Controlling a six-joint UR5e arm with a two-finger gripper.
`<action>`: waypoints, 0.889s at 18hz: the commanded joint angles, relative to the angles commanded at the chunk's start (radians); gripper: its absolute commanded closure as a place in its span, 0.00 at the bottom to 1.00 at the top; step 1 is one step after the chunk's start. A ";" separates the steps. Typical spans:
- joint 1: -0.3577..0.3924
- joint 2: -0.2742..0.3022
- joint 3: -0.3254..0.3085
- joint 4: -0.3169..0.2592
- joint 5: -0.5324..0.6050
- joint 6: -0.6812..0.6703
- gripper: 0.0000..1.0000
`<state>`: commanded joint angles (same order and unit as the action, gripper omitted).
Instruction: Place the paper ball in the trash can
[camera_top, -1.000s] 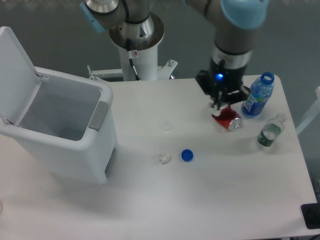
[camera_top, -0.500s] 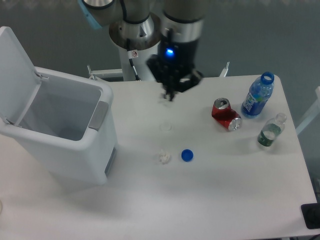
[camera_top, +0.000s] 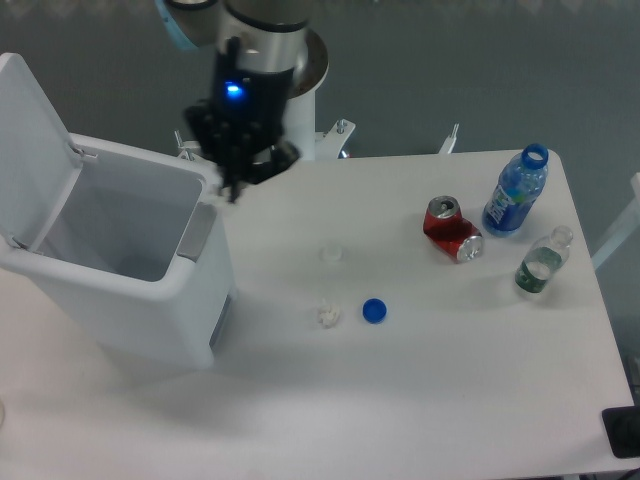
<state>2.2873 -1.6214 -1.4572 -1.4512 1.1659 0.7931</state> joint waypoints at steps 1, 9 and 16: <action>-0.018 0.000 -0.008 0.006 -0.006 0.000 0.91; -0.083 -0.011 -0.015 0.017 -0.028 0.002 0.35; -0.100 -0.012 -0.014 0.015 -0.032 -0.006 0.01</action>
<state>2.1875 -1.6337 -1.4711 -1.4358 1.1336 0.7869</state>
